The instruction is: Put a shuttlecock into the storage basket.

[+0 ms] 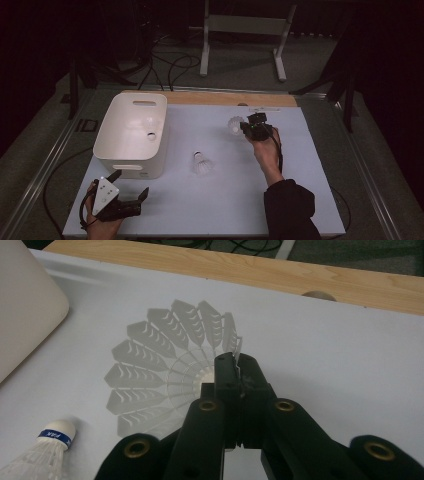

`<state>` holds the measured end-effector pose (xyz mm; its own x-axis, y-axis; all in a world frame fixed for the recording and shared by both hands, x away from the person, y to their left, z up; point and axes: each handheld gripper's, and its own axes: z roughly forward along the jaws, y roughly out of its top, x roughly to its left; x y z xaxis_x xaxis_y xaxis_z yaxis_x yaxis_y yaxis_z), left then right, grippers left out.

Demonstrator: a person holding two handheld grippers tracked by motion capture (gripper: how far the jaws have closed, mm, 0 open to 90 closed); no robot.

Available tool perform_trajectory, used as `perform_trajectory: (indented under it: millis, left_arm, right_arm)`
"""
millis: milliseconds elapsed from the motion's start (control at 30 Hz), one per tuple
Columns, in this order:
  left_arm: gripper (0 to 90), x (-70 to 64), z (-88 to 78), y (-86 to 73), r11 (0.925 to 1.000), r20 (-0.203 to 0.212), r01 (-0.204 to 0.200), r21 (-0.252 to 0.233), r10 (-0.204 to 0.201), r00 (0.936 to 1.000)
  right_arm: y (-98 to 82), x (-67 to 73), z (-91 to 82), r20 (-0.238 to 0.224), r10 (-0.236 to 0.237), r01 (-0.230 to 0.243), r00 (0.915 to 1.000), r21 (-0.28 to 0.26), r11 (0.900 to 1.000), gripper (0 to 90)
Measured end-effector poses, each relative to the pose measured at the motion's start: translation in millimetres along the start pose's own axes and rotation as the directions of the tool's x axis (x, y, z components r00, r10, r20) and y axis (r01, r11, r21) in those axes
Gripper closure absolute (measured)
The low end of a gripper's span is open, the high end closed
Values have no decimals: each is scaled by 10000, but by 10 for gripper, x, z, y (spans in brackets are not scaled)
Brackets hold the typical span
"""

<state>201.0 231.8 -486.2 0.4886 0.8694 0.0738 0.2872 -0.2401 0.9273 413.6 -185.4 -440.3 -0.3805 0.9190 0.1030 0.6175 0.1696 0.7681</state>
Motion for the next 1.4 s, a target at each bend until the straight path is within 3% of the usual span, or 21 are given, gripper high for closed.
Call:
perform_trajectory:
  millis: [1400]
  left_arm:
    - [3, -1, 0, 0, 10000, 5, 3, -2, -3, 10000]
  right_arm:
    - [131, 179, -104, -680, -77, 54, 9977, -335, 9994, 893]
